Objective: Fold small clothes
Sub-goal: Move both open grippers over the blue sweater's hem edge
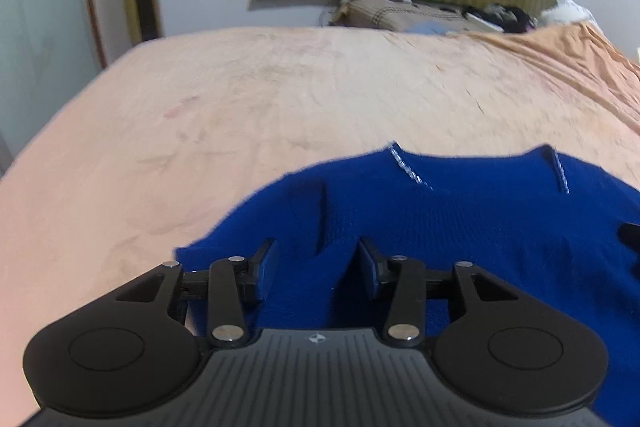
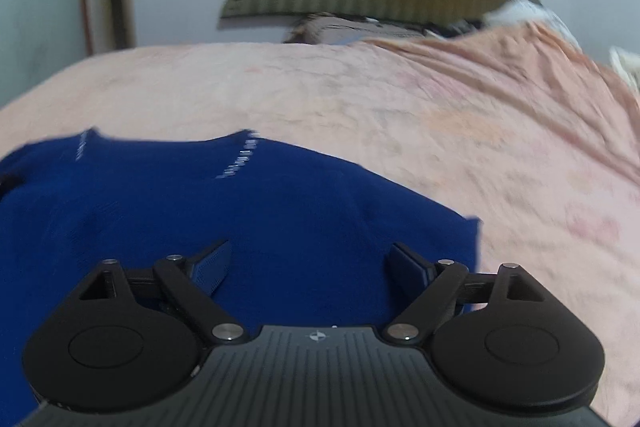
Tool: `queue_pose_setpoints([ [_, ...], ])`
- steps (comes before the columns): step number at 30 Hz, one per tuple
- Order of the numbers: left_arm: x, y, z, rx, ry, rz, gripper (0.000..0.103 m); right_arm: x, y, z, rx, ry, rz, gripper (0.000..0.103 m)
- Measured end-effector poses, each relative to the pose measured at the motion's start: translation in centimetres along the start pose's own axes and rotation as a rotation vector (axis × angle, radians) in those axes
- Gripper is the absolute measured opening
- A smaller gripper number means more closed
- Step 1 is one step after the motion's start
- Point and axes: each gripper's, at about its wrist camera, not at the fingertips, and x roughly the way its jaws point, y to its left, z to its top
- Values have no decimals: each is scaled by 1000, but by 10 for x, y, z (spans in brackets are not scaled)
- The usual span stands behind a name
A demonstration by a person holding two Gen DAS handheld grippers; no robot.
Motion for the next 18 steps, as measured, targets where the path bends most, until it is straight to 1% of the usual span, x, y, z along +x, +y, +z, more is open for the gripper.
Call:
queue_pose_setpoints([
  [2,-9,-7,1,30,-39,24,43,-6,-10,-3,34,-26,-25,85],
  [3,-11,-12,-1,36,-45,43,44,-7,-13,-3,46,-39,-25,83],
  [6,-18,-18,-6,23,-29,71,44,-16,-11,-4,59,-43,-24,83],
  [9,-23,-20,-14,3,-8,75,45,-36,2,-8,25,-77,31,87],
  [11,-23,-24,-19,6,-3,83,50,-45,14,-12,-31,-80,34,90],
  [12,-23,-26,-20,15,-6,93,55,-47,19,-15,-56,-79,23,92],
  [14,-23,-27,-23,33,-11,111,59,-43,25,-18,-85,-59,-3,95],
  [16,-23,-24,-26,31,-7,105,61,-34,24,-21,-66,-9,-7,97],
  [18,-22,-20,-28,15,-4,96,65,-30,21,-26,-32,-4,6,101],
])
